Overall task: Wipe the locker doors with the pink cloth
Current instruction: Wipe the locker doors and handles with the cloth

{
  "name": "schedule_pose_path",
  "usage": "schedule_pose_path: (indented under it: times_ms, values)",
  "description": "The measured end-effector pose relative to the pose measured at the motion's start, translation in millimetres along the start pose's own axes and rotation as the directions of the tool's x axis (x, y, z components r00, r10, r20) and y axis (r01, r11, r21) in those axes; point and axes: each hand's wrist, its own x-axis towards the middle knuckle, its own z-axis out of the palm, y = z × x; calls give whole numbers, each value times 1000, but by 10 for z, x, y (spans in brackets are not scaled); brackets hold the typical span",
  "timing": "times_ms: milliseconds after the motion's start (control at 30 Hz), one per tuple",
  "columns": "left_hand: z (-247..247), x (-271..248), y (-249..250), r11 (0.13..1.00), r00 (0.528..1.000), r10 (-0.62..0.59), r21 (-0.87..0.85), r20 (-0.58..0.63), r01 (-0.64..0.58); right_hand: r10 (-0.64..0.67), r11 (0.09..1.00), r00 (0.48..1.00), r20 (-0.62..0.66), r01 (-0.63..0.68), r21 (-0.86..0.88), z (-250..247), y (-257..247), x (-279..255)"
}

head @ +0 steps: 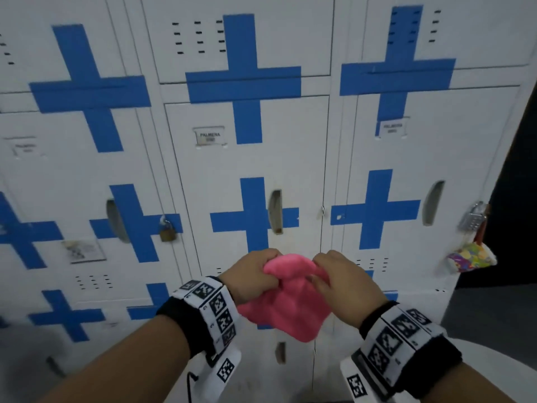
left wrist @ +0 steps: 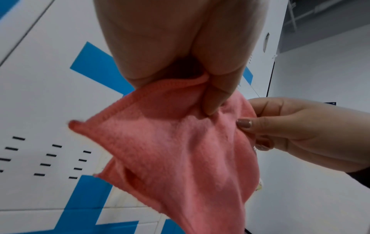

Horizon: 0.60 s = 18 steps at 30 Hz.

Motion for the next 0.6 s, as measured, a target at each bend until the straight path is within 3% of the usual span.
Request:
schedule_pose_path:
  times_ms: [333, 600]
  values:
    - [-154, 147, 140, 997, 997, -8, -76, -75, 3, -35, 998, 999, -20, 34, -48, -209, -14, 211]
    - [-31, 98, 139, 997, 990, 28, -68, -136, -37, -10, 985, 982, -188, -23, -173, -196, -61, 265]
